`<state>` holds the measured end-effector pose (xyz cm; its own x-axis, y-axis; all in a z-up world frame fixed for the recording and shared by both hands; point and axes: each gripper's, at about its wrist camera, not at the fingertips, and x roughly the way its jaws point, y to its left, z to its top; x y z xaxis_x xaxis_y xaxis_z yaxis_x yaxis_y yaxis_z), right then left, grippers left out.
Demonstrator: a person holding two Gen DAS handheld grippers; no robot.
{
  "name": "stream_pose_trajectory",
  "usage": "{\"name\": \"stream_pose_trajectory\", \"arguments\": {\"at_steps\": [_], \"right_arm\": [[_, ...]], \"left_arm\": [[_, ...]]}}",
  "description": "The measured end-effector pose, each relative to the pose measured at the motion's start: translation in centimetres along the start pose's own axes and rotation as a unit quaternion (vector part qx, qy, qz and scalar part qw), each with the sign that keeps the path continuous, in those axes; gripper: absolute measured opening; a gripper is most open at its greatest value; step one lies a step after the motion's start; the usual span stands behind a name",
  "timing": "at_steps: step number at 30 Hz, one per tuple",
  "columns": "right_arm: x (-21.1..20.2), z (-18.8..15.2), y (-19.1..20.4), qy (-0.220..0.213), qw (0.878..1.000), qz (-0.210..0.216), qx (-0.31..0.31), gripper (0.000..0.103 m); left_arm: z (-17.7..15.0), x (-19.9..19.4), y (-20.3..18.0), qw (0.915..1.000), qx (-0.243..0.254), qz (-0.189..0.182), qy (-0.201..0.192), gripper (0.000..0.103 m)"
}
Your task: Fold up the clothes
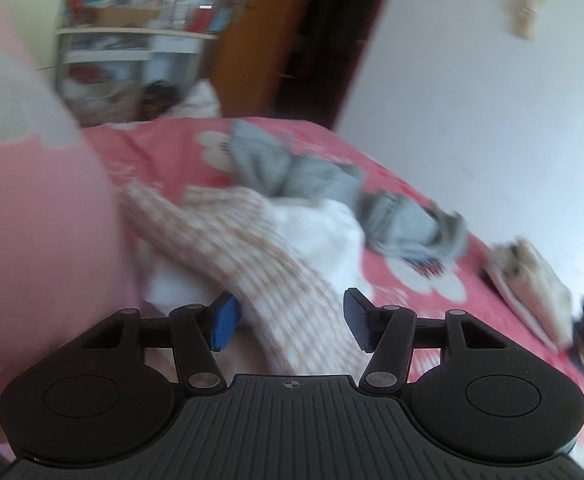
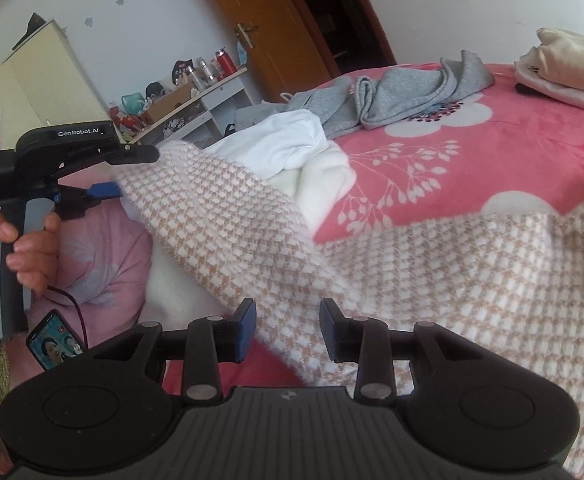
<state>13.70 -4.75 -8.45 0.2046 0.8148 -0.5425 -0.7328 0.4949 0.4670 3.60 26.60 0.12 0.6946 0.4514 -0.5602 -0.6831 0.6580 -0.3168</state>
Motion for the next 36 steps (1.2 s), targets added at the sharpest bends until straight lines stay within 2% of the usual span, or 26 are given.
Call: {"name": "stream_pose_trajectory", "arguments": {"at_steps": [2,3,4,7,9,11,13,15,16,17,20,24,30,33,35,36], "right_arm": [[-0.5,0.0,-0.4,-0.006,1.0,0.001,0.01,0.037],[-0.6,0.0,-0.6,-0.008,1.0,0.002,0.014,0.037],[-0.8,0.0,-0.7,-0.01,1.0,0.002,0.018,0.037],[-1.0,-0.1,-1.0,-0.011,1.0,0.005,0.023,0.037],[-0.9,-0.3,-1.2,-0.012,0.999,0.008,0.029,0.037],[-0.8,-0.5,-1.5,-0.014,0.999,0.01,0.037,0.037],[-0.7,-0.7,-1.8,-0.019,0.999,0.015,0.048,0.042],[-0.6,-0.8,-2.0,-0.019,0.998,0.017,0.052,0.044],[-0.4,-0.8,-2.1,-0.017,0.998,0.017,0.051,0.044],[-0.2,-0.8,-2.2,-0.015,0.998,0.016,0.05,0.044],[0.9,-1.0,-2.8,0.0,0.998,0.014,0.064,0.044],[1.8,-1.2,-3.1,0.012,0.997,0.018,0.068,0.045],[3.8,1.9,-3.9,-0.015,0.995,0.024,0.091,0.044],[5.9,2.8,-3.8,-0.003,0.994,0.041,0.101,0.042],[6.4,3.2,-2.8,-0.002,0.995,0.054,0.082,0.042],[6.4,3.4,-2.2,-0.006,0.995,0.074,0.072,0.042]], "left_arm": [[0.7,0.2,-0.3,1.0,0.003,0.001,-0.005,0.028],[1.1,0.4,-0.7,0.9998,0.014,-0.005,-0.009,0.01],[1.4,0.5,-1.1,0.9995,0.026,-0.01,-0.013,0.007],[2.5,-1.9,-3.4,0.9924,0.075,-0.077,-0.059,0.005],[3.3,-3.7,-5.0,0.9824,0.108,-0.123,-0.09,0.005],[4.0,-5.4,-6.5,0.968,0.141,-0.169,-0.121,0.005],[3.0,-7.5,-6.4,0.9629,0.178,-0.151,-0.135,0.005],[1.5,-7.1,-4.4,0.9707,0.197,-0.083,-0.11,0.005],[0.7,-6.7,-3.3,0.9731,0.204,-0.047,-0.096,0.005],[0.3,-6.3,-2.6,0.9726,0.212,-0.028,-0.09,0.005],[-1.1,-5.0,-0.8,0.9683,0.236,0.02,-0.078,0.008],[-2.8,-3.3,1.5,0.958,0.267,0.083,-0.061,0.008],[-1.3,-3.2,2.4,0.9704,0.227,0.08,-0.012,0.011],[-1.4,-3.7,2.1,0.9748,0.212,0.066,-0.015,0.011],[-1.3,-3.2,1.9,0.9751,0.212,0.062,-0.016,0.011],[-1.4,-3.1,1.9,0.9751,0.213,0.06,-0.017,0.011]]}}
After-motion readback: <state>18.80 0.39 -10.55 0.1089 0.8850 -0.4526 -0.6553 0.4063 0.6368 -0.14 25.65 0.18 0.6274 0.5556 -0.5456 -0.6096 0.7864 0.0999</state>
